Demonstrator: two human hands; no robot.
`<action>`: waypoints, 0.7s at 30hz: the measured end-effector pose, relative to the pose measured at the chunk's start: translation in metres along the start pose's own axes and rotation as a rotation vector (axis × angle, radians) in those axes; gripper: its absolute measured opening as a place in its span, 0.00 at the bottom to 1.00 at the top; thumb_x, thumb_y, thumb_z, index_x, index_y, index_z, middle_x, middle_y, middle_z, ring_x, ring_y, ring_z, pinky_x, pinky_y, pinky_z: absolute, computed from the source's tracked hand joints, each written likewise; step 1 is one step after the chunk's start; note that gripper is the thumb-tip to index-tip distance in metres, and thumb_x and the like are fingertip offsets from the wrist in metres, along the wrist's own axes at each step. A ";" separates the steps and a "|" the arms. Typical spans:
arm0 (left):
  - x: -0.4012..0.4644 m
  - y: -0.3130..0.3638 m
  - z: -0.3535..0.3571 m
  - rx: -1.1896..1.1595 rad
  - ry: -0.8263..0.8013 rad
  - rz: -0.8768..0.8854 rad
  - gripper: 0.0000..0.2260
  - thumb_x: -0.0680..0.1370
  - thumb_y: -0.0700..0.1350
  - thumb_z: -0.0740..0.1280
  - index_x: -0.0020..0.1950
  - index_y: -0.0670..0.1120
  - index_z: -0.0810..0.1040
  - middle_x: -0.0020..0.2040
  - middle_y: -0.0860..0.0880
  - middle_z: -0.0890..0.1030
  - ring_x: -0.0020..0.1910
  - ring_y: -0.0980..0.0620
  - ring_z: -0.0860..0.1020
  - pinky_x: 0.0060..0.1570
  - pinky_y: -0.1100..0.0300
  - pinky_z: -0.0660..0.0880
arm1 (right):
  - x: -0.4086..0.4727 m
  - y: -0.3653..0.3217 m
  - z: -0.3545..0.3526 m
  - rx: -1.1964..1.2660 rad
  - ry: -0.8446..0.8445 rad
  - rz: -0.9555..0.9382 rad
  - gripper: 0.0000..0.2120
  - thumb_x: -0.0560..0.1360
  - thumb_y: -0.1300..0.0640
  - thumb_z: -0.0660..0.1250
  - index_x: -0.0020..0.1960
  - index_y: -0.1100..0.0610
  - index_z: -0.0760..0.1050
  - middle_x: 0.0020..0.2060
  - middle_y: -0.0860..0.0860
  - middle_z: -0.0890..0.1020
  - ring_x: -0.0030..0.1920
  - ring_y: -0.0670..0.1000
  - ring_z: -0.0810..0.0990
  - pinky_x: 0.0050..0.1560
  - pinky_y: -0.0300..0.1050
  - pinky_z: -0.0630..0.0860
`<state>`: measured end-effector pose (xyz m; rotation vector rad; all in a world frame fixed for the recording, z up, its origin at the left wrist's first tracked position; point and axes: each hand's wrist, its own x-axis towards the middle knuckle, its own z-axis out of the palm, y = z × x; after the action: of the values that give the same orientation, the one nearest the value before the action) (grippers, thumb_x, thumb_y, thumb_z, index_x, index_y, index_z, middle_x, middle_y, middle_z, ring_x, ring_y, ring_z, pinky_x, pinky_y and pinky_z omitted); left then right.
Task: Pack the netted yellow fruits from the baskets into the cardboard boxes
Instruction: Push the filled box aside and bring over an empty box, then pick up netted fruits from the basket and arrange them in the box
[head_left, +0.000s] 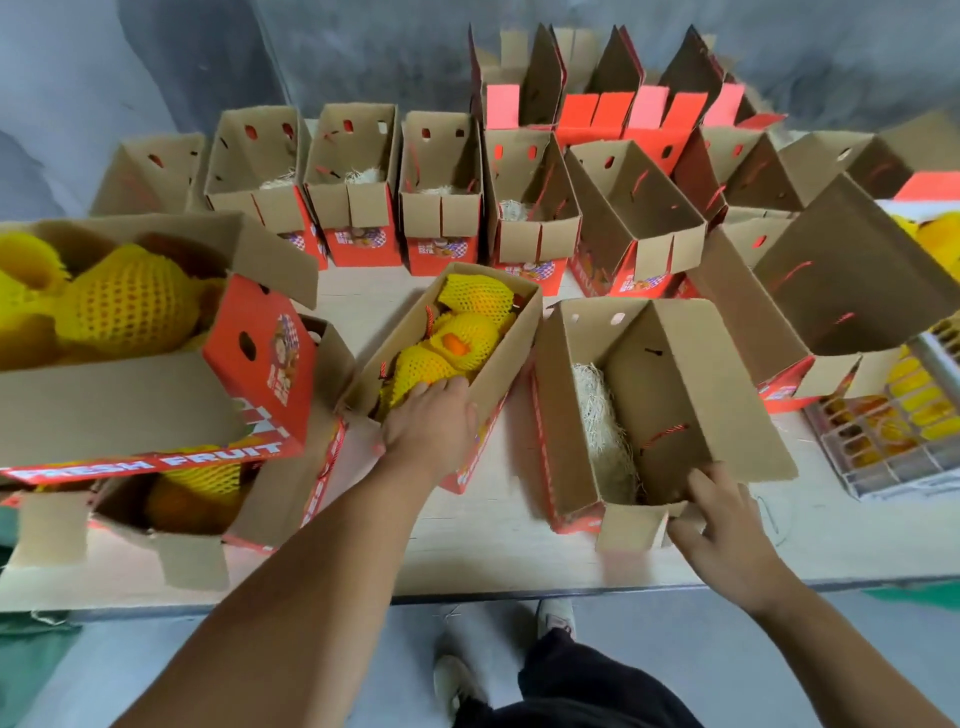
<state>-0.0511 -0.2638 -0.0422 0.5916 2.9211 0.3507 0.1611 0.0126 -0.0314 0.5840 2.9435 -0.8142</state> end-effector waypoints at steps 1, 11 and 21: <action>0.008 0.004 -0.002 -0.023 0.007 -0.042 0.10 0.84 0.53 0.57 0.58 0.48 0.72 0.60 0.47 0.78 0.63 0.43 0.73 0.49 0.50 0.71 | 0.000 0.005 -0.007 0.022 -0.014 -0.016 0.06 0.71 0.56 0.63 0.42 0.59 0.70 0.45 0.53 0.71 0.46 0.59 0.69 0.49 0.57 0.70; 0.117 -0.019 -0.024 -0.088 0.145 -0.288 0.13 0.83 0.46 0.59 0.65 0.44 0.73 0.65 0.41 0.78 0.67 0.37 0.74 0.57 0.45 0.73 | -0.007 0.030 -0.026 -0.039 0.307 0.039 0.17 0.72 0.57 0.61 0.58 0.54 0.80 0.63 0.59 0.76 0.65 0.60 0.72 0.65 0.62 0.71; 0.068 0.070 0.019 -0.376 0.012 0.252 0.25 0.81 0.55 0.67 0.77 0.53 0.70 0.73 0.47 0.68 0.71 0.42 0.68 0.69 0.53 0.61 | 0.020 0.006 -0.003 0.665 0.244 0.060 0.31 0.77 0.56 0.67 0.77 0.51 0.59 0.68 0.47 0.75 0.69 0.50 0.74 0.71 0.51 0.71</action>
<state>-0.0843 -0.1701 -0.0486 0.8925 2.6857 0.9084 0.1451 0.0261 -0.0342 0.8378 2.7837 -1.8498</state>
